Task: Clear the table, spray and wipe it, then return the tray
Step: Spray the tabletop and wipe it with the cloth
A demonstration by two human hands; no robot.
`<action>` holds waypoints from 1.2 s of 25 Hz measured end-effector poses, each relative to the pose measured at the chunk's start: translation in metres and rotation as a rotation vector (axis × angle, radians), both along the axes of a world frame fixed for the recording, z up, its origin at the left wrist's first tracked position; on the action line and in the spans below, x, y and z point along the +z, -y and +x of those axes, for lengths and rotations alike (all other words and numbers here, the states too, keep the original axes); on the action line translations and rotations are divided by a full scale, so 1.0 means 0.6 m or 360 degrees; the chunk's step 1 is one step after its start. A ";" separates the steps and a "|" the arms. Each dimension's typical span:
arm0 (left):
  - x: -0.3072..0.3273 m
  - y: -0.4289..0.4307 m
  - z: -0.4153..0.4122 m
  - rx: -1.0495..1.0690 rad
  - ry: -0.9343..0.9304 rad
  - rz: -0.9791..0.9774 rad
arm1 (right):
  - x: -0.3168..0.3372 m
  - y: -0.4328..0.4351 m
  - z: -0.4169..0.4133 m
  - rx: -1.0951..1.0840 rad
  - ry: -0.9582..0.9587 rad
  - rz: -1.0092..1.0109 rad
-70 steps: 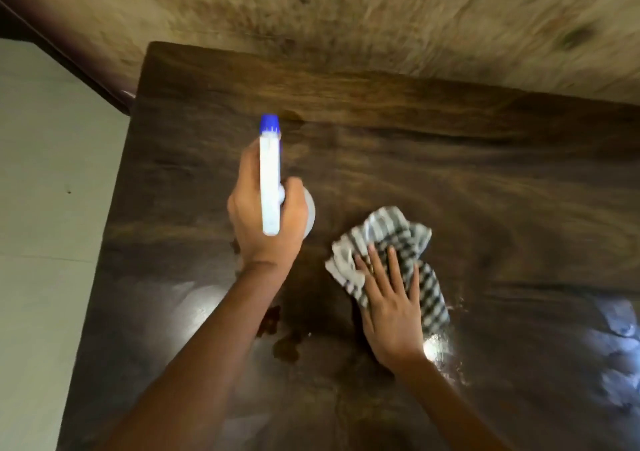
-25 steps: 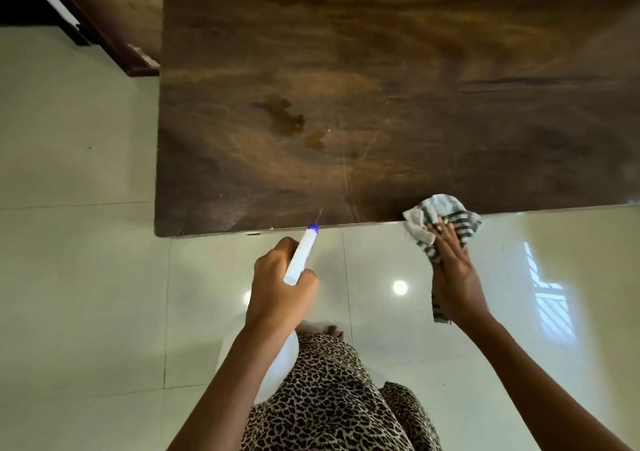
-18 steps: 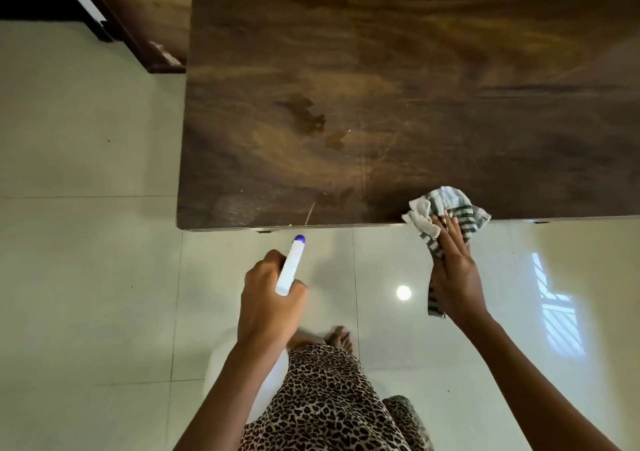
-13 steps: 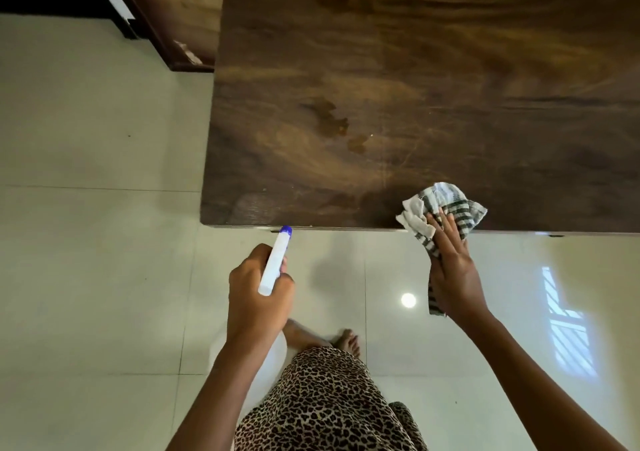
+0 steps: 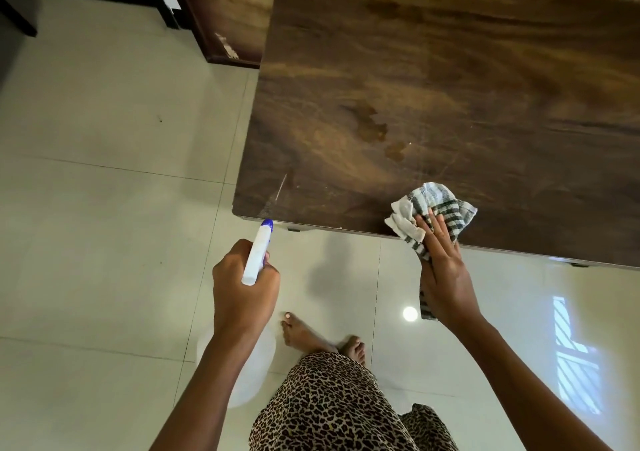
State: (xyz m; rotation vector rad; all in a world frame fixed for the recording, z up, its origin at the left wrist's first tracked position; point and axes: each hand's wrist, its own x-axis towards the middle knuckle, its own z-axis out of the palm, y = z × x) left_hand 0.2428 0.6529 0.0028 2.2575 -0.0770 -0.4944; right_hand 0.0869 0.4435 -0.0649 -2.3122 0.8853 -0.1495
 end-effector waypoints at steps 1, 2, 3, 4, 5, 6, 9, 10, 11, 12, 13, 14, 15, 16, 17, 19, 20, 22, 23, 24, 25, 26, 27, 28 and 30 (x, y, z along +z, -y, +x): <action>0.002 -0.001 0.000 0.0004 -0.0013 -0.0011 | 0.001 -0.001 0.001 0.0004 0.0002 -0.0006; 0.003 0.000 0.000 -0.0001 -0.0019 -0.0023 | 0.003 0.000 0.002 0.0004 0.0004 -0.0015; 0.004 0.003 0.000 -0.0019 -0.0027 -0.0038 | 0.004 0.001 0.003 -0.0003 0.0003 -0.0022; 0.005 0.007 0.000 -0.0050 -0.0033 -0.0058 | 0.005 0.003 0.004 -0.0013 -0.0001 -0.0024; 0.009 0.012 0.001 -0.0096 -0.0039 -0.0077 | 0.006 0.004 0.005 -0.0025 -0.0007 -0.0022; 0.012 0.019 0.003 -0.0148 -0.0042 -0.0099 | 0.008 0.004 0.006 -0.0037 -0.0009 -0.0018; 0.018 0.047 0.015 -0.0171 -0.0104 -0.0121 | 0.012 0.005 0.008 -0.0043 -0.0005 -0.0004; 0.020 0.057 0.018 -0.0141 -0.0125 -0.0121 | 0.013 0.006 0.008 -0.0044 -0.0005 -0.0001; 0.022 0.067 0.021 -0.0106 -0.0133 -0.0111 | 0.014 0.007 0.008 -0.0053 -0.0009 0.0004; 0.020 0.074 0.023 -0.0077 -0.0127 -0.0096 | 0.015 0.008 0.008 -0.0075 -0.0017 0.0015; 0.019 0.081 0.023 -0.0053 -0.0119 -0.0077 | 0.016 0.012 0.008 -0.0109 -0.0023 0.0028; 0.018 0.085 0.021 -0.0044 -0.0112 -0.0051 | 0.016 0.017 0.007 -0.0142 -0.0025 0.0039; 0.018 0.089 0.018 -0.0051 -0.0105 -0.0023 | 0.015 0.023 0.006 -0.0163 -0.0028 0.0036; 0.017 0.090 0.016 -0.0065 -0.0099 -0.0009 | 0.014 0.029 0.005 -0.0176 -0.0028 0.0029; 0.015 0.090 0.015 -0.0083 -0.0096 -0.0017 | 0.014 0.036 0.004 -0.0193 -0.0030 0.0032; 0.015 0.085 0.014 -0.0131 -0.0064 -0.0070 | 0.012 0.054 0.002 -0.0254 -0.0038 0.0071; 0.016 0.081 0.015 -0.0158 -0.0033 -0.0116 | 0.009 0.067 0.002 -0.0293 -0.0038 0.0079; 0.021 0.075 0.023 -0.0212 0.0045 -0.0214 | -0.003 0.103 0.004 -0.0410 -0.0063 0.0047; 0.025 0.073 0.027 -0.0218 0.0087 -0.0250 | -0.013 0.126 0.008 -0.0483 -0.0103 0.0032; 0.028 0.071 0.032 -0.0213 0.0141 -0.0287 | -0.024 0.148 0.016 -0.0554 -0.0162 0.0033; 0.029 0.068 0.038 -0.0213 0.0211 -0.0337 | -0.037 0.166 0.030 -0.0611 -0.0243 0.0044; 0.030 0.066 0.045 -0.0212 0.0287 -0.0370 | -0.051 0.176 0.050 -0.0651 -0.0345 0.0040; 0.030 0.064 0.050 -0.0200 0.0349 -0.0383 | -0.065 0.175 0.077 -0.0668 -0.0460 0.0005; 0.029 0.061 0.055 -0.0167 0.0399 -0.0372 | -0.075 0.163 0.108 -0.0655 -0.0558 -0.0052; 0.027 0.059 0.062 -0.0087 0.0448 -0.0360 | -0.084 0.113 0.168 -0.0464 -0.0643 -0.0169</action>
